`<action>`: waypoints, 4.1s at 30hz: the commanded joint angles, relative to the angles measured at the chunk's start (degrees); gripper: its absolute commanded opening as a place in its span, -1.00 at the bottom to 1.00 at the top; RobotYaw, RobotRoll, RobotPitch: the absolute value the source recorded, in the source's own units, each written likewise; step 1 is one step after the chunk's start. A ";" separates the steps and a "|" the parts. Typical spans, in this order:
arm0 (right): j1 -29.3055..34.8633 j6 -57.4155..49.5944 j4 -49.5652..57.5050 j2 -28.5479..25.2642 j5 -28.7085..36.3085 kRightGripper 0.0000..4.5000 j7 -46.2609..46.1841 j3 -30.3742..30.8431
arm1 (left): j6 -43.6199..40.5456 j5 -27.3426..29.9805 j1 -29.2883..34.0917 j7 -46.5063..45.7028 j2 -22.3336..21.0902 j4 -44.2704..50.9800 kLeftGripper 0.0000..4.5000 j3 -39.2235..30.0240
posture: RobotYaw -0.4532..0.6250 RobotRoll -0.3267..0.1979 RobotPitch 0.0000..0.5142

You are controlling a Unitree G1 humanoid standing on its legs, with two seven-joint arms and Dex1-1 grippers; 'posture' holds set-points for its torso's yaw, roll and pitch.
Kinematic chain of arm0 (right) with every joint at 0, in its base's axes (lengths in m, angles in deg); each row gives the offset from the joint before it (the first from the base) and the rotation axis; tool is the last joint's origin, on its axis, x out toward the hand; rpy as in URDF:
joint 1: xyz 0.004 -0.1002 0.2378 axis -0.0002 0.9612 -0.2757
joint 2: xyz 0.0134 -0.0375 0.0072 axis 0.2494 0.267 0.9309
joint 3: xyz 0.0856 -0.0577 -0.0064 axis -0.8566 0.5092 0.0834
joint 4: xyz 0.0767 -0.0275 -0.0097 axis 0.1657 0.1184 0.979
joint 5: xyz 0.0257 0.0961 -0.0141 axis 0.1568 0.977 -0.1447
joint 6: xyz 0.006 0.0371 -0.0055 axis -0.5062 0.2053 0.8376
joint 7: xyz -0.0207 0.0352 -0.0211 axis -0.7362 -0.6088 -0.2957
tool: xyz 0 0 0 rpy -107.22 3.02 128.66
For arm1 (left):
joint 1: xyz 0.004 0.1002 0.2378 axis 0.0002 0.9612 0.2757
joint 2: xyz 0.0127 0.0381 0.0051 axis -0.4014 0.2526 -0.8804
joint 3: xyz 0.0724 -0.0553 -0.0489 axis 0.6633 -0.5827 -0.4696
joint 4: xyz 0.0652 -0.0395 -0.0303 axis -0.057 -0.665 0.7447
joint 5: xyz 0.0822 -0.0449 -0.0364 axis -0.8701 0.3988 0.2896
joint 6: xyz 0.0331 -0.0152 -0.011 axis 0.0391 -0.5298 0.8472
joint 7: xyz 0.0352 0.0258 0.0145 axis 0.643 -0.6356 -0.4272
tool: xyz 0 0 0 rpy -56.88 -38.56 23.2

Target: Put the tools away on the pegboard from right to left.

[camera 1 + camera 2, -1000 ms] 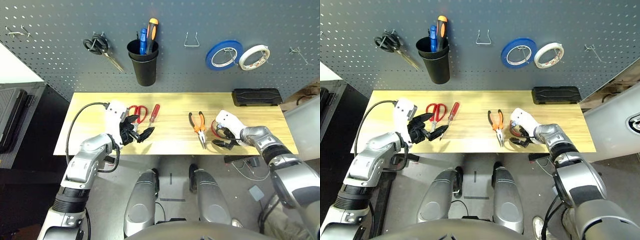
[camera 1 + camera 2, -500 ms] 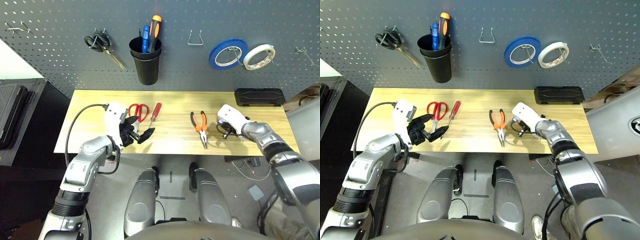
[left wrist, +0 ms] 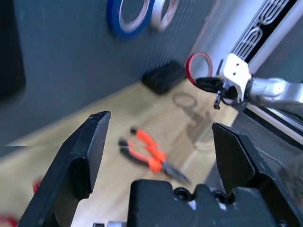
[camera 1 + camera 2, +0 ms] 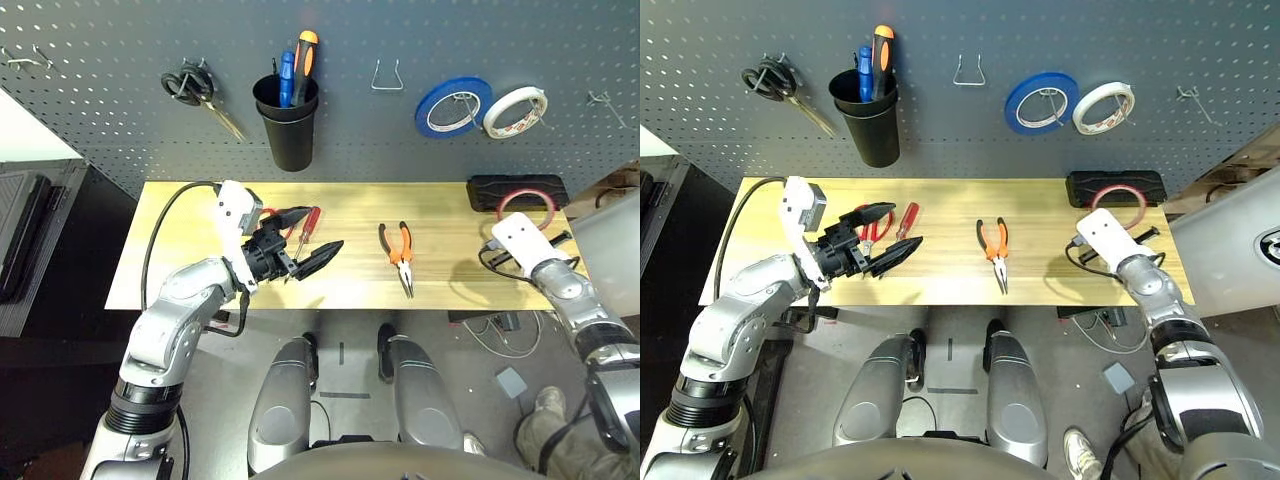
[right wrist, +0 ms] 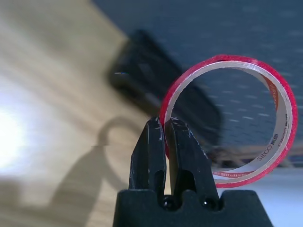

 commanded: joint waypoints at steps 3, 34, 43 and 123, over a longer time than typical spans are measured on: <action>2.04 6.75 -1.79 -3.62 1.22 -0.99 -1.06 -2.33 | 2.50 -2.42 -3.78 -1.00 0.07 2.13 1.00 2.22 | 0.07 0.25 -0.11; -7.72 15.54 -7.68 -10.44 -3.11 -0.99 -8.05 -2.84 | 1.77 0.63 -10.43 0.18 1.30 4.97 1.00 7.46 | 0.02 0.25 -0.15; -21.38 0.02 -11.78 -7.74 -3.84 -0.99 -2.06 -0.56 | 1.91 -0.12 -10.44 -0.47 1.19 4.70 1.00 7.69 | 0.07 0.25 -0.16; -11.63 -63.04 21.33 23.46 10.04 -0.01 11.59 7.30 | -18.40 -6.18 -5.53 0.94 -14.43 4.69 1.00 11.80 | 0.21 0.25 0.02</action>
